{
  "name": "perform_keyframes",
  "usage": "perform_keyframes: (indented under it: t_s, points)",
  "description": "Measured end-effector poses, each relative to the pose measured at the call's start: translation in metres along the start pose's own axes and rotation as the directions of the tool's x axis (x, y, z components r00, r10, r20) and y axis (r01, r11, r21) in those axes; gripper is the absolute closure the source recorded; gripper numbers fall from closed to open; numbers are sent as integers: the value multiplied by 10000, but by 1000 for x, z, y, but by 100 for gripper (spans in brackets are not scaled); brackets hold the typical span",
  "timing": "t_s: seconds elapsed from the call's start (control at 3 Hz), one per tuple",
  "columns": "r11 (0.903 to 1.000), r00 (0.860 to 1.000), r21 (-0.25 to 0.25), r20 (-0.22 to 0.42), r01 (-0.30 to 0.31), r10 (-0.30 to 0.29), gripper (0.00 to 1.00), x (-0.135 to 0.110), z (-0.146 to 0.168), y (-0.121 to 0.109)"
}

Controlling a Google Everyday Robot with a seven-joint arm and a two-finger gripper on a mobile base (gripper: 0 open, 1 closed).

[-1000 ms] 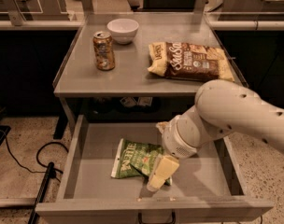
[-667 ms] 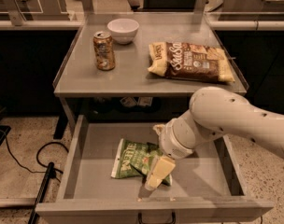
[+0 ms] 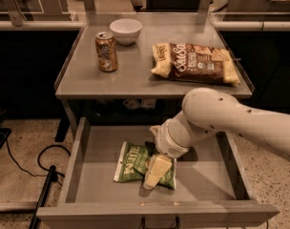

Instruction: Pick green jalapeno chip bag from top drawer and place on counter

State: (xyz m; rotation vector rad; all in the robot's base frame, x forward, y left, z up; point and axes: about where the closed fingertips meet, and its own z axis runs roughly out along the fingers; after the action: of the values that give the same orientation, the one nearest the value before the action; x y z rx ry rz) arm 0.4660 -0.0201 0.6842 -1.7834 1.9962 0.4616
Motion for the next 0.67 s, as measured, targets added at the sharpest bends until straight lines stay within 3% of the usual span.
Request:
perform_keyframes:
  t_s: [0.67]
  points:
    - [9990, 9998, -410, 15, -203, 203, 0, 26, 64, -16]
